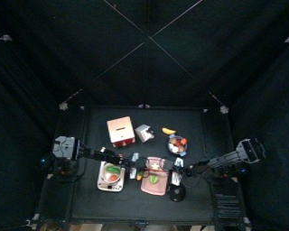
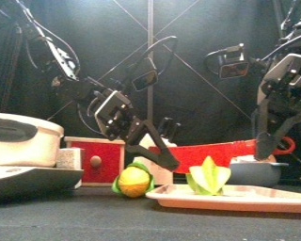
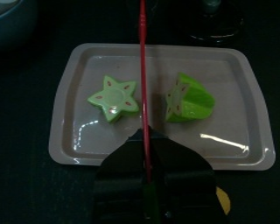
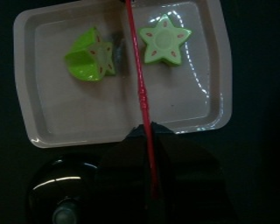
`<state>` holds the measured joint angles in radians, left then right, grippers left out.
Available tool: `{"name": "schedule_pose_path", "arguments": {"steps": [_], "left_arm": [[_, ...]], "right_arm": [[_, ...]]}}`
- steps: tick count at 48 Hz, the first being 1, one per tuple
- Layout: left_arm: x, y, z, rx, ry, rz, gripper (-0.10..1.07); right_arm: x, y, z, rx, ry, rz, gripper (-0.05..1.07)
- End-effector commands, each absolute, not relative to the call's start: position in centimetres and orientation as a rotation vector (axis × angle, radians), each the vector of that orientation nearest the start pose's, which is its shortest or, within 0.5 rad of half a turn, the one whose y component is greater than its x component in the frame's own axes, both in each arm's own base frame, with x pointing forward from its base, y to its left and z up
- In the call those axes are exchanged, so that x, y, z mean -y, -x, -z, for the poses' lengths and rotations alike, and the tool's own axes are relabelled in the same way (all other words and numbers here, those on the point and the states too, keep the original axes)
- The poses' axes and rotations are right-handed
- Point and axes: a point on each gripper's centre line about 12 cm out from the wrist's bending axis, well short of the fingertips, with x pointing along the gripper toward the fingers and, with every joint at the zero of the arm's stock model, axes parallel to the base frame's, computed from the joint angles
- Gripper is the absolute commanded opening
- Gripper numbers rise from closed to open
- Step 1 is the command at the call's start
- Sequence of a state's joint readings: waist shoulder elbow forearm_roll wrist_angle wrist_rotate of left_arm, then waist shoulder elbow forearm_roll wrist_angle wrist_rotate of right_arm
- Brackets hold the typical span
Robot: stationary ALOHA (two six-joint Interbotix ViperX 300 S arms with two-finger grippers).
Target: Drop knife
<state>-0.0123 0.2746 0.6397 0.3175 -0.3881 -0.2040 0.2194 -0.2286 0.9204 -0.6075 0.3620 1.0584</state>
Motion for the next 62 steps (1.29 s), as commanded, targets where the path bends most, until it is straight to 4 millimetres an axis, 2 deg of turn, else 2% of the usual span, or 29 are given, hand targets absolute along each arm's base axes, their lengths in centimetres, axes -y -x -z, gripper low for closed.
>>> {"name": "schedule_pose_path", "arguments": {"steps": [1, 14, 26, 33, 44, 54, 62], "left_arm": [[2.1, -42.9, -12.1, -0.481, -0.062, 0.154, 0.35], [2.1, -42.9, -13.7, -0.442, -0.063, 0.152, 0.41], [1.6, -42.7, -15.1, -0.411, -0.041, 0.128, 0.65], [1.4, -42.5, -16.1, -0.388, -0.042, 0.123, 0.74], [-0.4, -41.5, -17.8, -0.348, -0.029, 0.079, 0.75], [-3.5, -39.2, -19.8, -0.307, -0.002, -0.011, 0.75], [-4.3, -37.5, -21.8, -0.260, -0.005, -0.038, 0.75]], "right_arm": [[-3.8, -29.0, -16.1, -0.891, -0.246, 0.207, 0.35], [-3.7, -28.7, -16.6, -0.875, -0.258, 0.209, 0.35], [-3.5, -27.7, -16.9, -0.878, -0.259, 0.225, 0.35], [-3.3, -27.1, -17.8, -0.855, -0.277, 0.233, 0.35], [-3.0, -25.5, -18.1, -0.870, -0.331, 0.268, 0.35], [-2.7, -22.9, -17.6, -0.927, -0.430, 0.328, 0.35], [-2.4, -21.6, -17.6, -0.946, -0.496, 0.360, 0.35]]}}
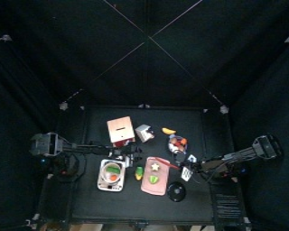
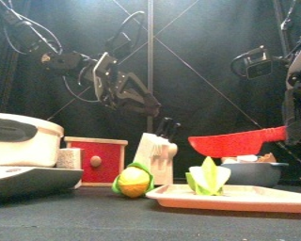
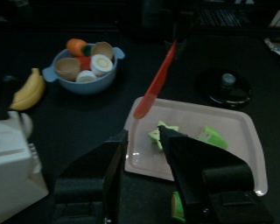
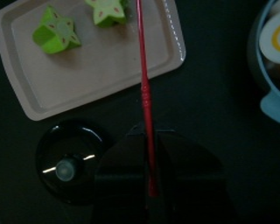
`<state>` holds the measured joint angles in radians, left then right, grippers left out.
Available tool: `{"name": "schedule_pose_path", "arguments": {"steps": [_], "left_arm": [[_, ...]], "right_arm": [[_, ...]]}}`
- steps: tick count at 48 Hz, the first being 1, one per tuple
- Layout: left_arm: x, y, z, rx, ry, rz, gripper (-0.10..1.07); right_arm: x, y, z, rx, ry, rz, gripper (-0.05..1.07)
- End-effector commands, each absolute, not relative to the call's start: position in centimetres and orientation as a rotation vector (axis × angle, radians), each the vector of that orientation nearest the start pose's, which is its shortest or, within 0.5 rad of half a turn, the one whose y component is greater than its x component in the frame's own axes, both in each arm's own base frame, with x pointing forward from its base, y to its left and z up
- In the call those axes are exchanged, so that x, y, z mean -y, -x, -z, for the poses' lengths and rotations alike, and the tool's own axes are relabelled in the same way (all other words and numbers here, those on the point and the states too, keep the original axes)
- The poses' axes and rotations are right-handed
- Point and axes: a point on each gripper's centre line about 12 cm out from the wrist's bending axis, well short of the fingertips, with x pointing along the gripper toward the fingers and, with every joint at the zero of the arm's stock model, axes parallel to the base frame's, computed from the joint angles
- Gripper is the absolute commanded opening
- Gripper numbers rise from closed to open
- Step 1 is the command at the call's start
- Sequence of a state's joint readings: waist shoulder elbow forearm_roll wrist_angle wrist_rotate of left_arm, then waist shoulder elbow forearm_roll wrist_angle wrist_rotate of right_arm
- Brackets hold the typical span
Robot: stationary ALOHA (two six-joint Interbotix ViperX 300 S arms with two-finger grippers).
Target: Drop knife
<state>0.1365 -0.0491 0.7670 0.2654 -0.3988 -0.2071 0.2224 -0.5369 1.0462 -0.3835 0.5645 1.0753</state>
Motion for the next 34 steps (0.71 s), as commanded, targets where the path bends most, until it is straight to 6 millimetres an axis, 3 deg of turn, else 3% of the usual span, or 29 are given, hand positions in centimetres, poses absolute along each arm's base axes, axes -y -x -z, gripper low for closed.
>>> {"name": "schedule_pose_path", "arguments": {"steps": [1, 8, 18, 34], "left_arm": [[-4.4, -37.3, -22.1, -0.255, -0.005, -0.040, 0.75], [-4.6, -35.8, -23.0, -0.229, 0.003, -0.056, 0.75], [-4.3, -33.9, -22.9, -0.197, 0.064, -0.078, 0.75], [-4.3, -31.9, -23.3, -0.146, 0.091, -0.093, 0.75]], "right_arm": [[-2.4, -21.4, -17.6, -0.951, -0.503, 0.365, 0.35], [-2.4, -20.6, -17.5, -0.991, -0.548, 0.400, 0.35], [-2.0, -19.3, -15.6, -1.082, -0.600, 0.473, 0.36], [-0.8, -19.0, -15.0, -1.094, -0.629, 0.540, 0.40]]}}
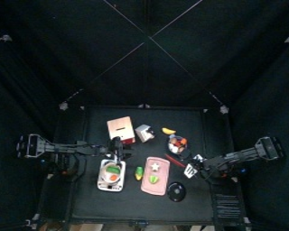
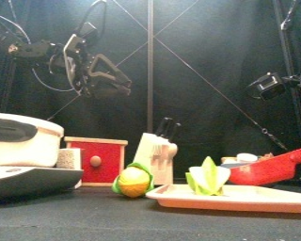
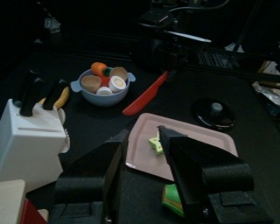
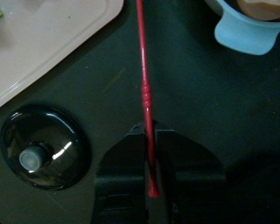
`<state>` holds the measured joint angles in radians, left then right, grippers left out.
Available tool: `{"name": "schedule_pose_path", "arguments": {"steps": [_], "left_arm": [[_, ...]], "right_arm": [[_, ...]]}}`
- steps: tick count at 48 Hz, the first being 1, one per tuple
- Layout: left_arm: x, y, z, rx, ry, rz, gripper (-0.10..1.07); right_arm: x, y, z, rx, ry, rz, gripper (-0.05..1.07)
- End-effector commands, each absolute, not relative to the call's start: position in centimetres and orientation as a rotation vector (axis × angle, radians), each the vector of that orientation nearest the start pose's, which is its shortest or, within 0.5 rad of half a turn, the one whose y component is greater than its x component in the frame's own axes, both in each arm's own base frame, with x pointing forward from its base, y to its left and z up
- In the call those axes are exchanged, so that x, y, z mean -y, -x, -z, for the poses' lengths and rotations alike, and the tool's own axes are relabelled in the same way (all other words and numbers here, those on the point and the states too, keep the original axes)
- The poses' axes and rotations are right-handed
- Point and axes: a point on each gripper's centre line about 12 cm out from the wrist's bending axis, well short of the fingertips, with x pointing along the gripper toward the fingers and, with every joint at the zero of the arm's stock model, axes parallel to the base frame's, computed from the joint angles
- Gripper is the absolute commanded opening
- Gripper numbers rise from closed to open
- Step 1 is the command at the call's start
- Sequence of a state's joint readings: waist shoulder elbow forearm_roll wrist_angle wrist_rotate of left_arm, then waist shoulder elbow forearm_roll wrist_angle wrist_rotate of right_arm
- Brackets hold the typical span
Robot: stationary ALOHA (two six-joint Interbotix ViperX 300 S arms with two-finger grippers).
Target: Drop knife
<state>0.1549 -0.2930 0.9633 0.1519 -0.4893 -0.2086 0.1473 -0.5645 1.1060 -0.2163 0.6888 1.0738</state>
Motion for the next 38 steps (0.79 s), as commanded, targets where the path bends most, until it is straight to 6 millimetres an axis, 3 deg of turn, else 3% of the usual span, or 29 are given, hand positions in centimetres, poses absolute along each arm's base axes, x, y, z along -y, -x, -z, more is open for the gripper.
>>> {"name": "schedule_pose_path", "arguments": {"steps": [1, 20, 28, 38], "left_arm": [[-4.23, -31.88, -23.27, -0.146, 0.093, -0.092, 0.75], [-4.27, -32.17, -22.65, -0.164, 0.095, -0.093, 0.75], [-4.23, -32.18, -22.65, -0.164, 0.098, -0.092, 0.75], [-4.22, -32.15, -22.60, -0.166, 0.097, -0.091, 0.75]], "right_arm": [[-0.68, -18.93, -14.93, -1.094, -0.634, 0.549, 0.41], [0.20, -19.12, -14.33, -1.107, -0.647, 0.598, 0.75], [0.15, -19.33, -14.46, -1.102, -0.648, 0.594, 0.84], [0.23, -19.37, -14.43, -1.099, -0.628, 0.588, 0.85]]}}
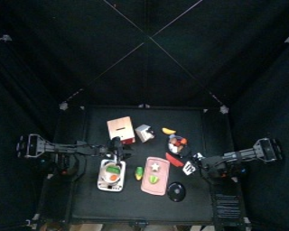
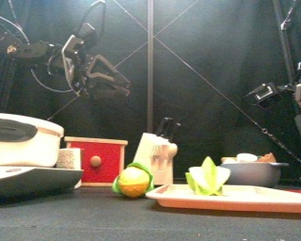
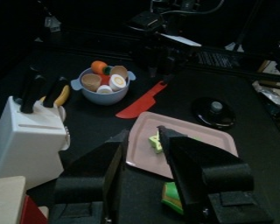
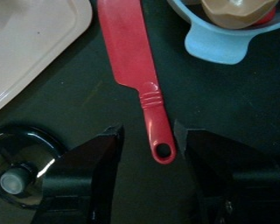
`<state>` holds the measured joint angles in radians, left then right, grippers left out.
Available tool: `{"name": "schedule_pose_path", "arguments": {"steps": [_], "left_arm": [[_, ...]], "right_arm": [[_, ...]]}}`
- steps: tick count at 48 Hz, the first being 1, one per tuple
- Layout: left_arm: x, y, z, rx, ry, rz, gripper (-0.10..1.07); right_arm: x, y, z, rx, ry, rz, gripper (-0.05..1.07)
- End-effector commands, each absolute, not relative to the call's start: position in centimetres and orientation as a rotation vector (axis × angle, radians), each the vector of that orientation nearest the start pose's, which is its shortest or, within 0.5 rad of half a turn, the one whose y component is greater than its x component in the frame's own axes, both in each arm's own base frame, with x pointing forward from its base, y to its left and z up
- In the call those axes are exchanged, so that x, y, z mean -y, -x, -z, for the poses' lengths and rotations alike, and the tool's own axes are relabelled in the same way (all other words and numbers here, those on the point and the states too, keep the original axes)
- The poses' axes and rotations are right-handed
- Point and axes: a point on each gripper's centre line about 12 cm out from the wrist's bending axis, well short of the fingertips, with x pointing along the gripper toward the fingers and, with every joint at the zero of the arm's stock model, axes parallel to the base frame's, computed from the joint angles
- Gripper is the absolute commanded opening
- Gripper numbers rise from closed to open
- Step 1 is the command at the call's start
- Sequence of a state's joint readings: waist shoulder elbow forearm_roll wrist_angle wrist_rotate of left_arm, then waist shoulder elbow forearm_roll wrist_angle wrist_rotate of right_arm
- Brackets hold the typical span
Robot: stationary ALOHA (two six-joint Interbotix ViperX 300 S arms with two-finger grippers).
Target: Drop knife
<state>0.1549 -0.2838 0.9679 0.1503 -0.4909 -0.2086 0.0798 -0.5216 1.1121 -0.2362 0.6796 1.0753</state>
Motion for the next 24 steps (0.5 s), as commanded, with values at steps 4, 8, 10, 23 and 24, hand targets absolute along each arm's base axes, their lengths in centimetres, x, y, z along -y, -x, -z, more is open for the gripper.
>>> {"name": "schedule_pose_path", "arguments": {"steps": [4, 8, 10, 23, 24], "left_arm": [[-4.2, -32.1, -22.5, -0.167, 0.097, -0.092, 0.75], [-4.2, -32.1, -22.5, -0.167, 0.097, -0.092, 0.75], [-4.2, -32.1, -22.5, -0.167, 0.097, -0.092, 0.75], [-4.3, -32.1, -22.5, -0.167, 0.099, -0.094, 0.75], [-4.3, -32.1, -22.5, -0.169, 0.099, -0.094, 0.75]], "right_arm": [[0.2, -19.5, -14.4, -1.099, -0.626, 0.587, 0.85], [0.2, -19.4, -14.2, -1.107, -0.623, 0.592, 0.84], [0.2, -19.5, -14.2, -1.109, -0.624, 0.592, 0.85], [0.2, -21.0, -14.5, -1.039, -0.584, 0.530, 0.84], [0.2, -21.3, -14.7, -1.020, -0.578, 0.515, 0.84]]}}
